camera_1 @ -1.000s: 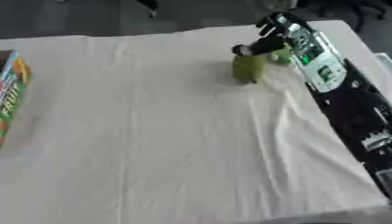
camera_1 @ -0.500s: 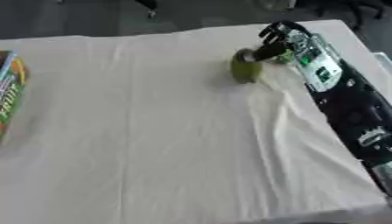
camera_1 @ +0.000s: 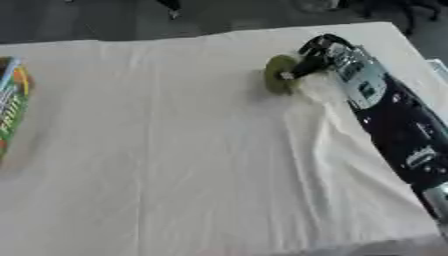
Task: Pick up the objects with one hand, pass them to the other hand, and then place them into the box on the other side of the table.
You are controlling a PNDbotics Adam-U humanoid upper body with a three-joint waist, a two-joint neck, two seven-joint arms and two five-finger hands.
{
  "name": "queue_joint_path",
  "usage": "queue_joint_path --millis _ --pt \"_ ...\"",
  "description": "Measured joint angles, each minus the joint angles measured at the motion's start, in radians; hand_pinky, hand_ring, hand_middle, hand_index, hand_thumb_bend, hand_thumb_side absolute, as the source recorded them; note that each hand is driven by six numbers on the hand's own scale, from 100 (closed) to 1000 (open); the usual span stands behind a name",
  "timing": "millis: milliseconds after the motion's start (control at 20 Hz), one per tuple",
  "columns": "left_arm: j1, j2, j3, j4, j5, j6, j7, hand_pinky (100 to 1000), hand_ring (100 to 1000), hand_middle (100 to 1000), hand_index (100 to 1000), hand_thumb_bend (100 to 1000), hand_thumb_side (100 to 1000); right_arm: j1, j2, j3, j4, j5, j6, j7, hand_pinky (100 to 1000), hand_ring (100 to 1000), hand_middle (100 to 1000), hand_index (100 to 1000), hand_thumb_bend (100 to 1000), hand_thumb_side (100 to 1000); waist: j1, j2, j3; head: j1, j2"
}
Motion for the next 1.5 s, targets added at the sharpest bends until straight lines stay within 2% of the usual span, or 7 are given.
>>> queue_joint_path --millis 750,850,1000,1050,1300,1350,1500 --pt "0.001 -0.009 0.000 0.000 -0.001 0.002 0.002 634 721 664 768 449 513 -0.027 0.034 0.000 0.099 0.015 -0.005 -0.013 817 791 706 811 589 290 0.003 0.010 0.011 0.000 0.000" --pt "0.001 -0.009 0.000 0.000 -0.001 0.002 0.002 635 722 664 768 446 513 -0.030 0.037 -0.006 0.106 0.021 -0.001 -0.025 808 769 655 785 556 239 0.003 0.010 0.013 0.000 0.000" --pt "0.001 -0.009 0.000 0.000 -0.001 0.003 0.003 636 722 665 768 440 517 -0.030 0.040 -0.012 0.106 0.012 0.002 -0.049 794 731 569 723 511 113 0.004 0.010 0.013 0.000 0.000" --pt "0.001 -0.009 0.000 0.000 -0.001 0.003 0.003 636 722 665 768 438 517 -0.030 0.040 -0.012 0.103 0.002 0.002 -0.058 791 717 537 697 468 100 0.004 0.010 0.013 0.000 0.000" --pt "0.001 -0.009 0.000 0.000 -0.001 0.004 0.003 638 723 666 768 432 520 -0.028 0.040 -0.011 0.078 -0.050 0.003 -0.109 776 660 457 623 372 100 0.006 0.010 0.012 0.000 0.000" --pt "0.001 -0.009 0.000 0.000 -0.001 0.004 0.003 639 724 667 768 431 523 -0.028 0.040 -0.011 0.074 -0.059 0.004 -0.119 771 639 433 600 288 100 0.007 0.010 0.012 0.000 0.000" --pt "0.001 -0.009 0.000 0.000 -0.001 0.004 0.002 641 725 668 768 424 525 -0.023 0.040 -0.006 0.065 -0.075 0.006 -0.148 762 616 407 575 218 100 0.007 0.010 0.011 0.000 0.000"
